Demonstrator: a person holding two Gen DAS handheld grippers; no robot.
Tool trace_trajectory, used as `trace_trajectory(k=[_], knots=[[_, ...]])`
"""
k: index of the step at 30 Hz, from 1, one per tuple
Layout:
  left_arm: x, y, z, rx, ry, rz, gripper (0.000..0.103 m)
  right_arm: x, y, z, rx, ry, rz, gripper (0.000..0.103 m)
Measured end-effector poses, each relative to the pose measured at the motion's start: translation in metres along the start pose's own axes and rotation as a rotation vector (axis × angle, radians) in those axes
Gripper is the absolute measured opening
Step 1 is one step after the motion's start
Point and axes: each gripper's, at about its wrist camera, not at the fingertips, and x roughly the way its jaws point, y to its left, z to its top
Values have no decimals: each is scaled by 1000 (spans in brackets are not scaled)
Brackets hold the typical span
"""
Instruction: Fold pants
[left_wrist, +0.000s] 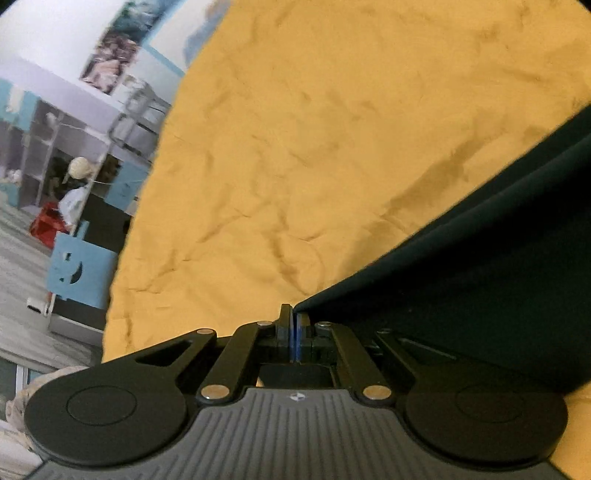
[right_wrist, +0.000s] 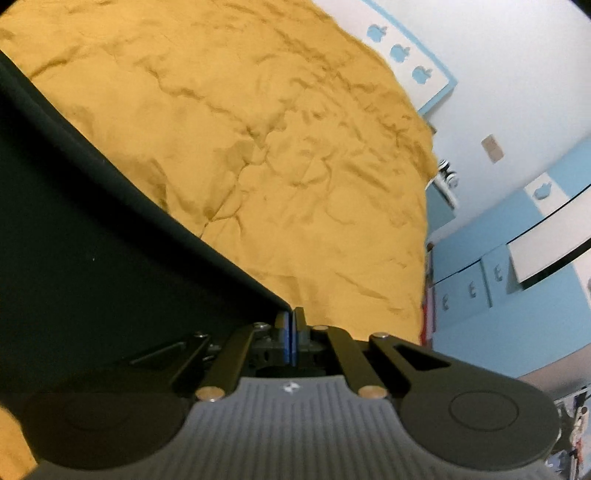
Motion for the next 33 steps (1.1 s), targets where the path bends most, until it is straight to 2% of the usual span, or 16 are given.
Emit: trace_trajectory(k=[6,12,13,15,16,18,19,24,27,30,33], knots=[[30,-9,4,-24,27,-10,1,35,9,2,9,21,17,0],[38,-15,6,-85,19,-17,2,52,8,-2,118,22,29,0],[37,-15,6,-98,6,-15,5,52,7,-3,138,18,29,0],[33,-14,6,-121,-17,-7,17,48,2,-5,177,2,34,0],[32,-13,5,-132,-26,-6,21,45,0,-5,188,-5,34,3],[26,-8,4,-161,-52,1,37,33,-7,-7,204,-41,31,28],[21,-3,1,-184,-65,-2,39,25,-12,-9,214,-59,36,33],[0,15,-14,-300,-114,-70,40,-9,-48,-36,275,-84,115,33],[-7,19,-23,-319,-132,-51,43,-13,-67,-59,345,-66,179,33],[-2,26,-31,-377,-96,-55,43,-3,-81,-75,408,-52,195,33],[2,32,-41,-449,-65,-64,43,13,-102,-90,542,-76,231,33]])
